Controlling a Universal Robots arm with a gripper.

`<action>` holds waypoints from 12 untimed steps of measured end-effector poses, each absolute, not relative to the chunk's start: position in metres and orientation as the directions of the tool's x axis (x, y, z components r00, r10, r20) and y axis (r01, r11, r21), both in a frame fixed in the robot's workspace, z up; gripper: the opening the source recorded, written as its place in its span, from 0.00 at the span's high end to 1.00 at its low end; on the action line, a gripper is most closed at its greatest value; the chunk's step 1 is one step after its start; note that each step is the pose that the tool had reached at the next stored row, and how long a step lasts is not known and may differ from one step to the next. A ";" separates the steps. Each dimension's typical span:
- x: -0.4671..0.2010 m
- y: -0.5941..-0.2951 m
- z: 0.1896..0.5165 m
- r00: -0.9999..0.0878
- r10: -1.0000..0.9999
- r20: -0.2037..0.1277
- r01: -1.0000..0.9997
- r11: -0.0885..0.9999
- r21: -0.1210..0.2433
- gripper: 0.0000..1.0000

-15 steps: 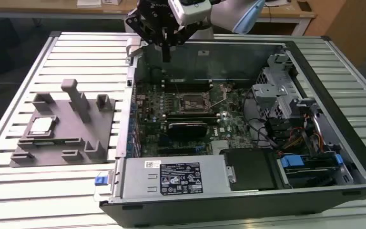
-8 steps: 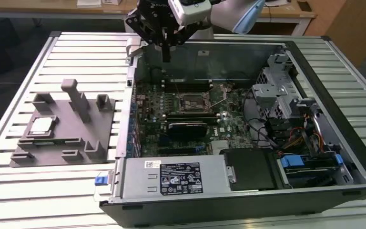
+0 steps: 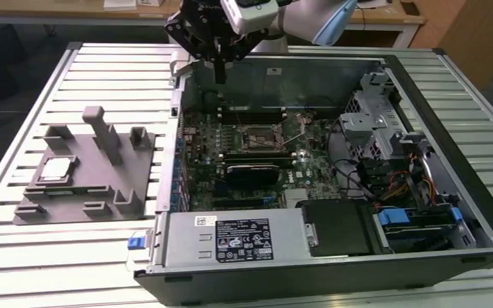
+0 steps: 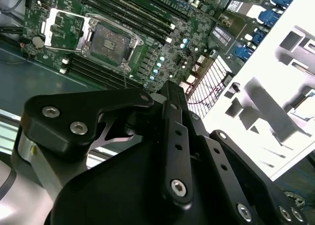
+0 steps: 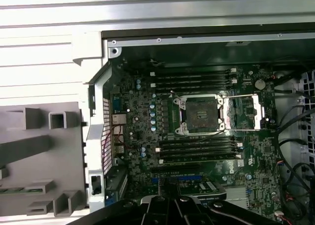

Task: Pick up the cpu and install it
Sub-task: 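Reach for the cpu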

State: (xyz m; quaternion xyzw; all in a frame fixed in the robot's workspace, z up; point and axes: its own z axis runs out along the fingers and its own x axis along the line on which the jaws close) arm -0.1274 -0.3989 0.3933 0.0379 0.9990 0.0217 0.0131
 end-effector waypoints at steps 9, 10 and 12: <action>-0.141 -0.399 0.393 -0.997 0.077 -0.024 0.076 0.996 0.044 0.89; -0.142 -0.399 0.393 -0.997 0.077 -0.024 0.076 0.996 0.044 0.89; -0.146 -0.399 0.393 -0.997 0.077 -0.024 0.076 0.996 0.044 0.89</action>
